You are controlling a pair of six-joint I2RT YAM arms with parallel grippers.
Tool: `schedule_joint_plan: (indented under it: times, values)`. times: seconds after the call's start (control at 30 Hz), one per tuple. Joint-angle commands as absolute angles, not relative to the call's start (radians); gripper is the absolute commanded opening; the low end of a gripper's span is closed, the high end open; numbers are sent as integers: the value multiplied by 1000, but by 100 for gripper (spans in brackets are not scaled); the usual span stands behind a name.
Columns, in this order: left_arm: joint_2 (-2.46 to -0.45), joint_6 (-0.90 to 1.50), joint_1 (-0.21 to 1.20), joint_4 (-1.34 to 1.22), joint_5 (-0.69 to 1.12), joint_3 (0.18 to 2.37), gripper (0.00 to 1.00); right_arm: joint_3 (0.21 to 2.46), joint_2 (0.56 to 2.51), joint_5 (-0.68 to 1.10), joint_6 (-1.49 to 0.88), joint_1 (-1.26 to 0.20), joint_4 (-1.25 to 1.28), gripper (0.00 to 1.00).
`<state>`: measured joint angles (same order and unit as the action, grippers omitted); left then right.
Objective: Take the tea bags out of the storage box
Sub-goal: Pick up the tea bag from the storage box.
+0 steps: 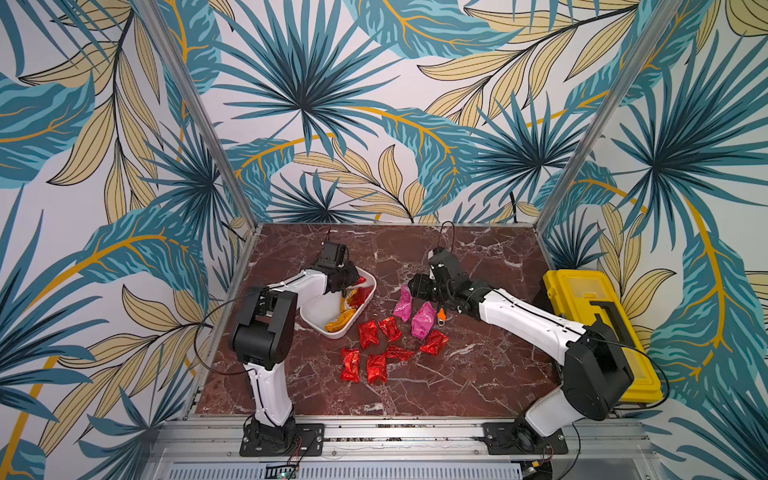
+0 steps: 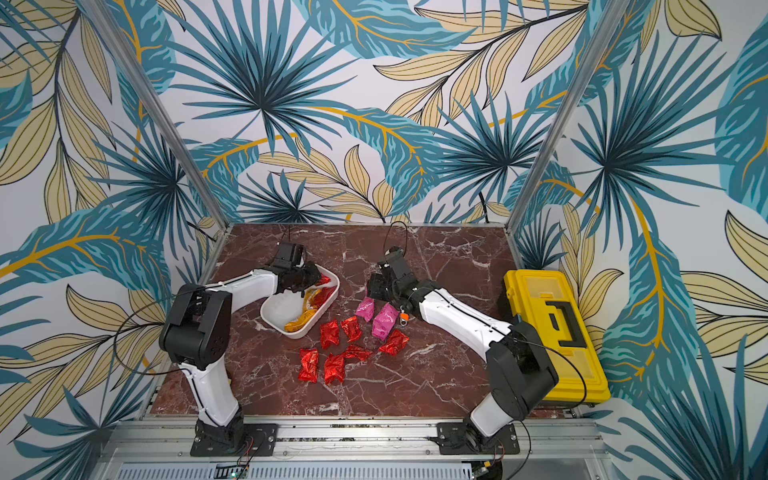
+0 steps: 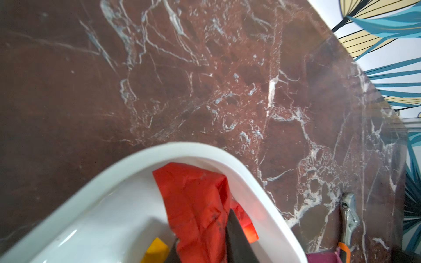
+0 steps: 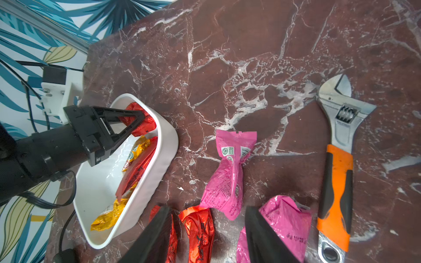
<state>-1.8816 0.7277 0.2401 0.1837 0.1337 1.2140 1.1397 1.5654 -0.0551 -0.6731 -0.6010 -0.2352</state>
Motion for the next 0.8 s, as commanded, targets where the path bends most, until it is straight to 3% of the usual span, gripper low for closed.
schedule_joint_plan:
  times: [0.0,0.33,0.77]
  values:
    - [-1799,700,234,156,116,1218,16,1108,1520,-49,-673,-605,-228,57]
    - [-1629,660,238,83,210,1112,15,1065,1440,10,-679,-605,-159,58]
    - [-1400,571,320,-27,573,951,17,1054,1467,409,-711,-606,54,61]
